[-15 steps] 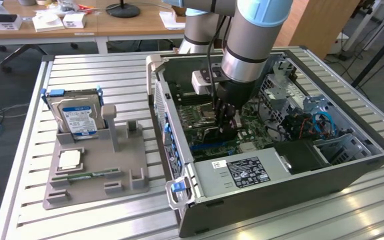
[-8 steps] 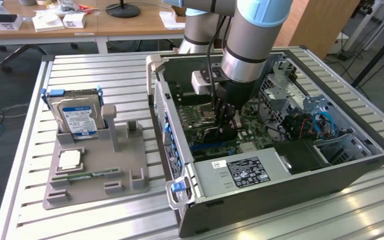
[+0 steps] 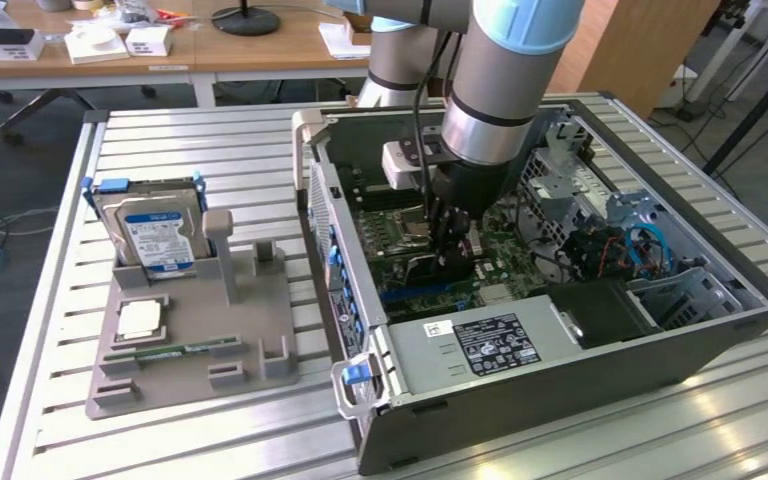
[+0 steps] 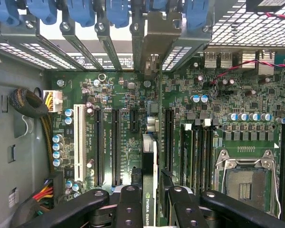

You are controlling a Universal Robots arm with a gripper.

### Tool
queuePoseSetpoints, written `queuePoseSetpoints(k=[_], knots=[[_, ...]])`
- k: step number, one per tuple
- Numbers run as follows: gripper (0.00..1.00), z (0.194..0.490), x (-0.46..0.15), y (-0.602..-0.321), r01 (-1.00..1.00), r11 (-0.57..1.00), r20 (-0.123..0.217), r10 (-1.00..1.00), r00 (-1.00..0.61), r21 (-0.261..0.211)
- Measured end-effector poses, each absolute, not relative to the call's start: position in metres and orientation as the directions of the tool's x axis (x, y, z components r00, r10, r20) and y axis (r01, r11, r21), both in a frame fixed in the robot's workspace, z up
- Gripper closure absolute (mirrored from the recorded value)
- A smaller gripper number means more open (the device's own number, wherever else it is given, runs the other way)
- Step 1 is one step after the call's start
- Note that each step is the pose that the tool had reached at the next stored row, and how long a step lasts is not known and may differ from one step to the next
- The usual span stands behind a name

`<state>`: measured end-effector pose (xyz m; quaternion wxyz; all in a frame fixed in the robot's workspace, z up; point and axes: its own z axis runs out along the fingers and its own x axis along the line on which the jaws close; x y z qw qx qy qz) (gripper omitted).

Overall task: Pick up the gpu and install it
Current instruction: 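Insert the gpu into the slot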

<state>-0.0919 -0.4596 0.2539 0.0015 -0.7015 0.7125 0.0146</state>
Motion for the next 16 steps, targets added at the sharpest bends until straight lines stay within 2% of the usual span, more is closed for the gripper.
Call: queuePoseSetpoints(k=[16], knots=[[0.72,0.2539,-0.0919,-0.4596,-1.000,0.014,-0.023,-1.000,-0.014,0.019]])
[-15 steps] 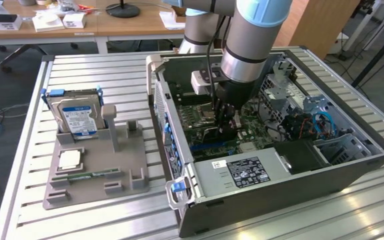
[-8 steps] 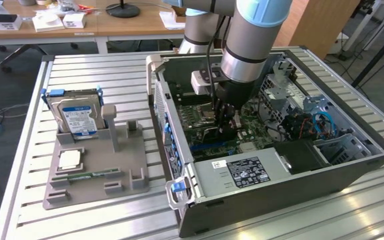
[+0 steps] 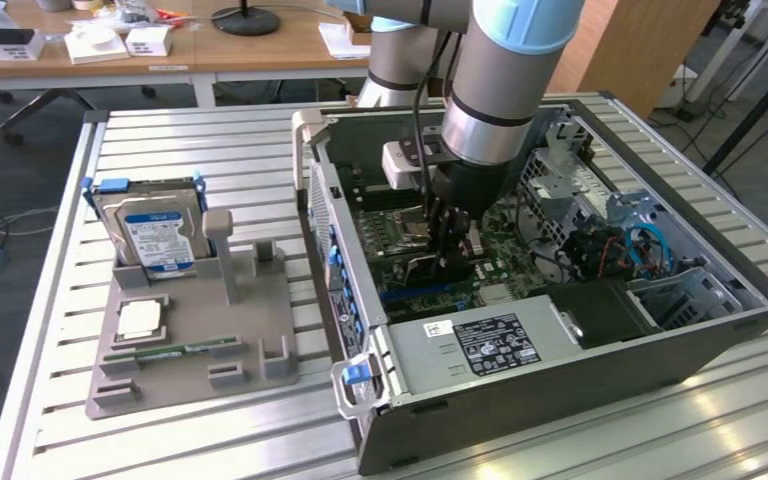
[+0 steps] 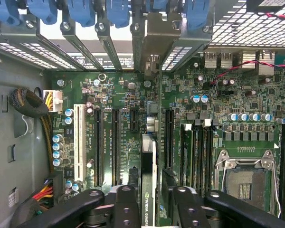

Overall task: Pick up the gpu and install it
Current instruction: 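Insert the gpu into the slot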

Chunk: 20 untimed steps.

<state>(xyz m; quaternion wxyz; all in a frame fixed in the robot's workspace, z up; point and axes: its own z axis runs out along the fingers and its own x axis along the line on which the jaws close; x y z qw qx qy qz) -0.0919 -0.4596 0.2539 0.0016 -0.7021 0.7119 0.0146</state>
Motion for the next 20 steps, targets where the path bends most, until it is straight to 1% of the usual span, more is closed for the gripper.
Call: queuePoseSetpoints(k=[1,14,20], knots=[[0.66,0.254,-0.092,-0.460,-1.000,0.014,-0.023,-1.000,-0.014,0.019],[0.66,0.254,-0.092,-0.460,-1.000,0.014,-0.022,-1.000,-0.014,0.019],[0.66,0.269,-0.092,-0.460,-1.000,0.014,-0.023,-1.000,-0.014,0.019]])
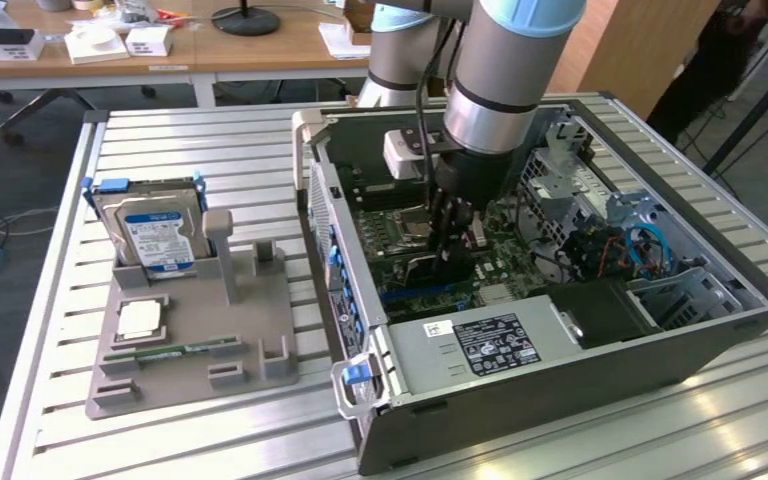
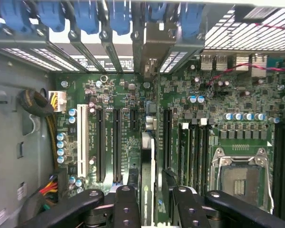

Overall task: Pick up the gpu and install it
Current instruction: 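Insert the gpu into the slot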

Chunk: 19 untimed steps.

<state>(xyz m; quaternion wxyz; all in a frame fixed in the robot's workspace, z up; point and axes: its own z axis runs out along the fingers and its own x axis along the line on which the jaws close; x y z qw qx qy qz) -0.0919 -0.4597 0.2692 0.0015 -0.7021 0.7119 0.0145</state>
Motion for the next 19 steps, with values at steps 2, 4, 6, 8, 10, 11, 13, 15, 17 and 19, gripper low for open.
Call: queuePoseSetpoints(k=[2,4,6,8,10,11,13,15,17,19], knots=[[0.66,0.276,-0.092,-0.460,-1.000,0.014,-0.023,-1.000,-0.014,0.019],[0.66,0.283,-0.092,-0.460,-1.000,0.014,-0.023,-1.000,-0.014,0.019],[0.66,0.291,-0.092,-0.460,-1.000,0.014,-0.023,-1.000,-0.014,0.019],[0.66,0.298,-0.092,-0.460,-1.000,0.014,-0.023,-1.000,-0.014,0.018],[0.66,0.306,-0.092,-0.460,-1.000,0.014,-0.023,-1.000,-0.014,0.019],[0.66,0.309,-0.092,-0.460,-1.000,0.014,-0.023,-1.000,-0.014,0.019],[0.66,0.316,-0.092,-0.460,-1.000,0.014,-0.022,-1.000,-0.014,0.019],[0.66,0.324,-0.092,-0.460,-1.000,0.014,-0.022,-1.000,-0.014,0.019],[0.66,0.331,-0.092,-0.460,-1.000,0.014,-0.022,-1.000,-0.014,0.019],[0.66,0.337,-0.092,-0.460,-1.000,0.014,-0.021,-1.000,-0.014,0.019]])
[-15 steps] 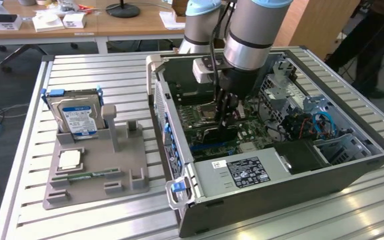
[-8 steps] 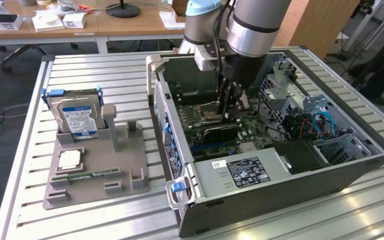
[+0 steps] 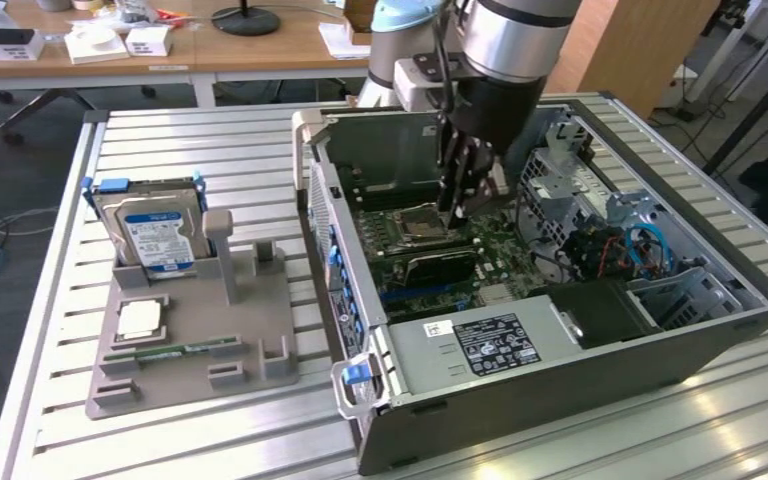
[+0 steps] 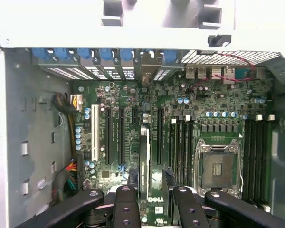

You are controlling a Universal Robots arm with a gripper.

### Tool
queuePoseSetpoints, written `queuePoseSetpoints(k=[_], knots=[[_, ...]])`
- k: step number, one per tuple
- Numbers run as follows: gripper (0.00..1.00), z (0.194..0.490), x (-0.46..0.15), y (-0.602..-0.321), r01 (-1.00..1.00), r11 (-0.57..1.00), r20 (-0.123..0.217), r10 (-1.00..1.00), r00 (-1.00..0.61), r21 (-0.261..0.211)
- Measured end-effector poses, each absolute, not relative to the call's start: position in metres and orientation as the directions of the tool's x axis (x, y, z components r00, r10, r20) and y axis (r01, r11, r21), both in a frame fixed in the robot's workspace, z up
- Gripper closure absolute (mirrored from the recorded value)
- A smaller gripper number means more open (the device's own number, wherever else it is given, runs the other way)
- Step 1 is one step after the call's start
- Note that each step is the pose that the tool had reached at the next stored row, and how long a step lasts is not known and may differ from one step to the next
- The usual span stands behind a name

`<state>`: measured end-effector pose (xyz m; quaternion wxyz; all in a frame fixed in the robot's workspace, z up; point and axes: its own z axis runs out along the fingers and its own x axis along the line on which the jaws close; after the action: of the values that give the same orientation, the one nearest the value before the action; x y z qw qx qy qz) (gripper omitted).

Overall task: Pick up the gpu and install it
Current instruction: 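Insert the gpu into the slot, then press down on the gpu until it lock into place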

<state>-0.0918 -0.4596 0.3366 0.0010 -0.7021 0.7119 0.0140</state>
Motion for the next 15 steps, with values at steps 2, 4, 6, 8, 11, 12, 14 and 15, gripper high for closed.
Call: queuePoseSetpoints(k=[2,4,6,8,11,12,14,15], knots=[[0.66,0.342,-0.092,-0.460,-1.000,0.014,-0.020,-1.000,-0.014,0.019],[0.66,0.348,-0.092,-0.460,-1.000,0.014,-0.020,-1.000,-0.014,0.019],[0.66,0.353,-0.092,-0.460,-1.000,0.014,-0.019,-1.000,-0.014,0.019],[0.66,0.353,-0.092,-0.460,-1.000,0.014,-0.019,-1.000,-0.014,0.018],[0.66,0.353,-0.092,-0.460,-1.000,0.014,-0.019,-1.000,-0.014,0.019],[0.66,0.353,-0.092,-0.460,-1.000,0.014,-0.019,-1.000,-0.014,0.019],[0.66,0.353,-0.092,-0.460,-1.000,0.014,-0.019,-1.000,-0.014,0.019],[0.66,0.353,-0.092,-0.460,-1.000,0.014,-0.019,-1.000,-0.014,0.019]])
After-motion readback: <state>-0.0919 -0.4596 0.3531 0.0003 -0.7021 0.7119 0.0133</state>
